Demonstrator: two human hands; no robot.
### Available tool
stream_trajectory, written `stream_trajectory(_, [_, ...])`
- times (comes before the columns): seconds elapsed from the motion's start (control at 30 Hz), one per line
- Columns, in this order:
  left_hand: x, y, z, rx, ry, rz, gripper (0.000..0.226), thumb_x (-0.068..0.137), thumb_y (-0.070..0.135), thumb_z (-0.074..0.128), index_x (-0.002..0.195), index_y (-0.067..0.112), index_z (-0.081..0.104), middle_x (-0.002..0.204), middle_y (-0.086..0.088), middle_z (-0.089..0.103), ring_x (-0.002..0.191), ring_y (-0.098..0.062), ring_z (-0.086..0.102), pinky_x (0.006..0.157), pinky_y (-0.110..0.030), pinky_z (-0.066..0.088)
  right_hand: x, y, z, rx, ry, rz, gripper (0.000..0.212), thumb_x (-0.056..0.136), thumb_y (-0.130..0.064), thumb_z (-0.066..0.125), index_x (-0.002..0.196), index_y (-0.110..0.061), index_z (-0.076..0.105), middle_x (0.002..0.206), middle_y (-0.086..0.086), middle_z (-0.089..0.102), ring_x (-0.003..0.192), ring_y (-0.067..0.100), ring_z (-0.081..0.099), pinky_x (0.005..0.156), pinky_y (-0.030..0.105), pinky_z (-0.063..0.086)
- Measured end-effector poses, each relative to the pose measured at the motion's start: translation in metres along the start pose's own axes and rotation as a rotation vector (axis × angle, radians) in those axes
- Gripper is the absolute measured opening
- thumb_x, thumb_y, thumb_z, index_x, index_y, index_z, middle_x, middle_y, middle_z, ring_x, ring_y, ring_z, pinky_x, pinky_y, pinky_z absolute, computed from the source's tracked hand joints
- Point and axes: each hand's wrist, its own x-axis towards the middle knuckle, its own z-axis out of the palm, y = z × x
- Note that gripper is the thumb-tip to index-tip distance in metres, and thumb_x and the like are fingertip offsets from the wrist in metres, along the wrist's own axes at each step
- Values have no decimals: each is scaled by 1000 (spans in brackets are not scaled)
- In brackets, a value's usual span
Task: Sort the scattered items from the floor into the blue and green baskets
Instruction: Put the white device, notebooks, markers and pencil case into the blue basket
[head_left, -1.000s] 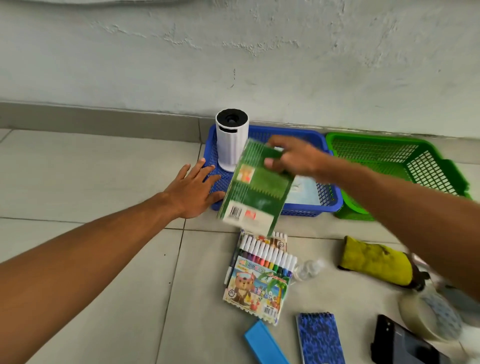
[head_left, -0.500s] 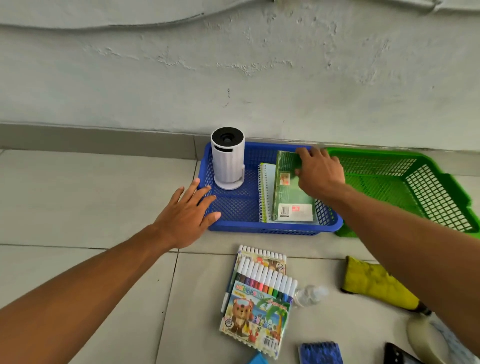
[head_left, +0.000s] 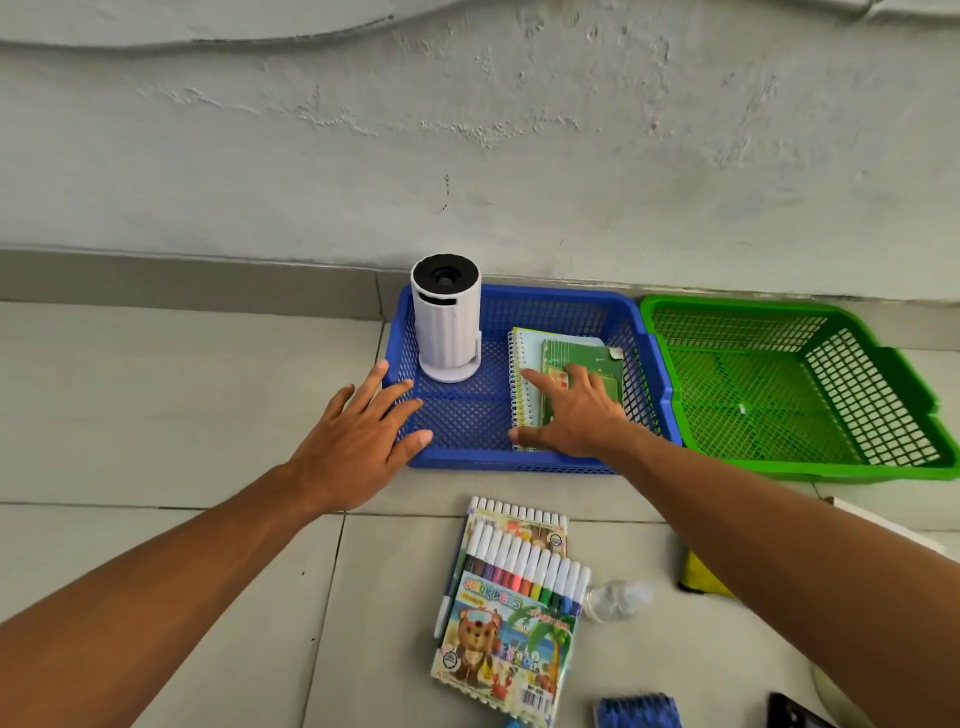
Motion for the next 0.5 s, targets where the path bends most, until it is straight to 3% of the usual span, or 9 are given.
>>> stream_trajectory(0.13, [1, -1, -1, -16, -10, -5, 89, 86, 67, -8, 147, 20, 36, 160, 0, 22, 150, -20, -6, 118, -43, 17, 7, 1, -1, 163, -23, 6, 92, 79, -66, 65, 151, -50, 10, 163, 10, -4, 147, 43, -4, 111, 71, 13])
stream_trajectory(0.27, [-1, 0, -4, 0, -31, -7, 91, 84, 66, -10, 148, 20, 34, 160, -1, 21, 150, -21, -6, 119, -43, 16, 8, -10, 0, 149, -40, 19, 85, 89, -55, 61, 151, -51, 3, 163, 13, -11, 147, 43, -8, 111, 69, 7])
stream_trajectory(0.37, [-1, 2, -6, 65, -35, -16, 93, 83, 65, -14, 149, 20, 33, 160, -2, 21, 150, -22, -3, 119, -44, 12, 4, -19, -1, 12, 63, -43, 80, 92, -56, 55, 152, -46, 3, 162, 13, 13, 149, 34, 8, 116, 62, 8])
stream_trajectory(0.43, [-2, 4, -7, 96, -40, -30, 95, 81, 64, -18, 149, 20, 32, 161, -2, 19, 150, -22, -2, 119, -44, 10, -3, -23, -3, -83, 206, -98, 68, 95, -56, 48, 152, -40, 15, 155, 8, 35, 147, 28, 20, 118, 57, 5])
stream_trajectory(0.5, [-2, 6, -8, 118, -53, -33, 100, 78, 64, -24, 150, 20, 30, 162, -3, 14, 150, -23, -3, 120, -44, 8, -15, -28, -3, -106, 317, -131, 55, 98, -54, 40, 148, -35, 28, 149, 5, 44, 145, 26, 26, 119, 53, 3])
